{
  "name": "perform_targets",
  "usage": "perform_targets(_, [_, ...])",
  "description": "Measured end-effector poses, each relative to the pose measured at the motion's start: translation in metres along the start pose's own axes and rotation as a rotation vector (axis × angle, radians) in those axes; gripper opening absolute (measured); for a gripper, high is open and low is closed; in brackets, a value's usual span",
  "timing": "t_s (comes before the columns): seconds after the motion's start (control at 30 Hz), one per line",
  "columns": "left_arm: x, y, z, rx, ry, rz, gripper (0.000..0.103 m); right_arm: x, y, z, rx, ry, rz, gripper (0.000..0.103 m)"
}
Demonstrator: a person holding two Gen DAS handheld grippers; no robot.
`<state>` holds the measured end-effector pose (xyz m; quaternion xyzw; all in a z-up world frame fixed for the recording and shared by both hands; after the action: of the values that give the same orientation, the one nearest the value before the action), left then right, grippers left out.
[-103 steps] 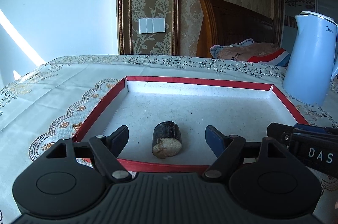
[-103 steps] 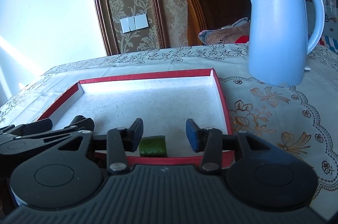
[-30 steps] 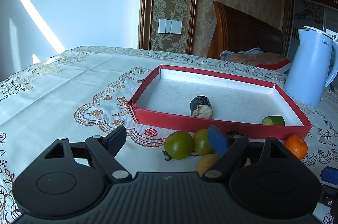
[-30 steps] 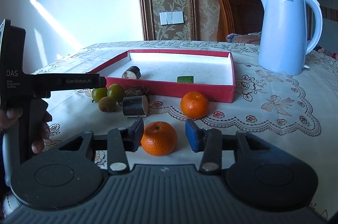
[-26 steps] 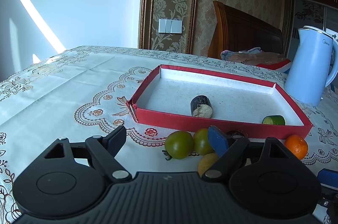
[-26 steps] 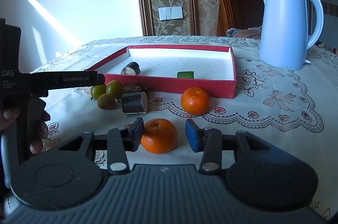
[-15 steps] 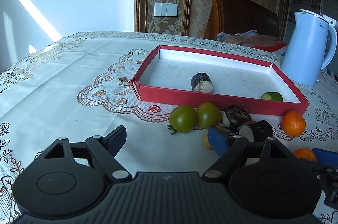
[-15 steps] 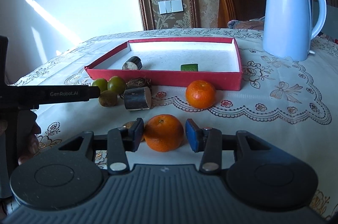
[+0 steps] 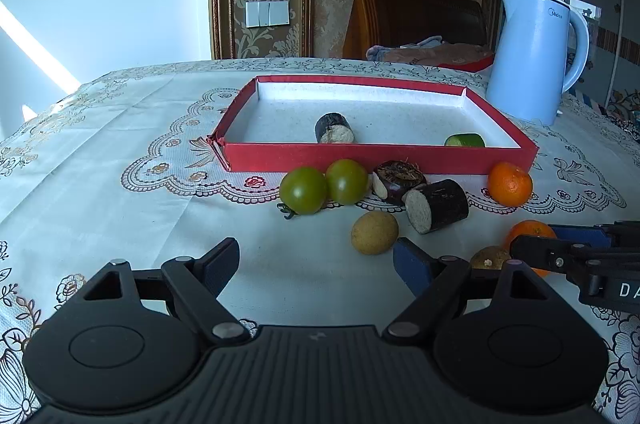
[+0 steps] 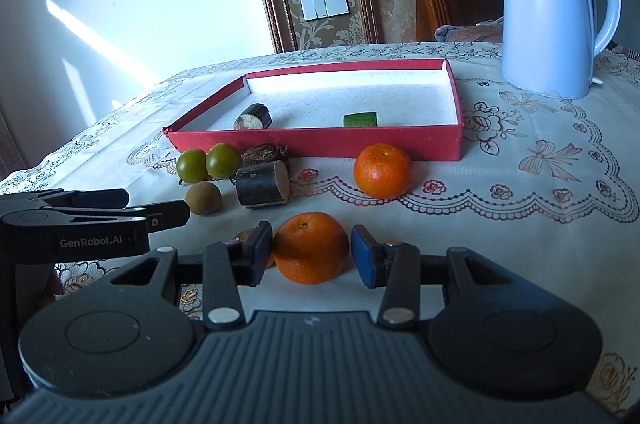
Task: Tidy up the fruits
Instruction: 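Reach and grasp a brown kiwi with the left tool while the right tool holds the orange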
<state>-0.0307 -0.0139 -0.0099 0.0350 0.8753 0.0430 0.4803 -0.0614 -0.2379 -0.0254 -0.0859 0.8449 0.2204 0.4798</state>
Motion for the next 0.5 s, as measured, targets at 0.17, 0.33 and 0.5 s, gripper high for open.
perform_targets(0.17, [0.0, -0.001, 0.003, -0.003, 0.014, 0.011, 0.084, 0.0, 0.0, 0.0, -0.002, -0.002, 0.006, 0.041])
perform_targets(0.33, [0.0, -0.005, 0.003, -0.004, 0.011, 0.029, 0.084, 0.0, 0.0, -0.001, 0.003, -0.009, 0.006, 0.039])
perform_targets(0.5, [0.001, -0.013, 0.0, -0.001, 0.018, 0.046, 0.084, 0.0, -0.003, -0.004, 0.008, -0.02, 0.023, 0.039])
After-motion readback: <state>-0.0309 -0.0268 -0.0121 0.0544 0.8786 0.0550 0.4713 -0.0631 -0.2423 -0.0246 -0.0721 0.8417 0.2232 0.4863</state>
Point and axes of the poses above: each gripper's, at about its wrist camera, not at the fingertips, and z roughly the way its jaws point, y to its left, x to its underside, the point moved 1 cm from there along z, roughly the way its jaws point, and after that the axes turned 13 degrees about -x, right-handed, at the moved point
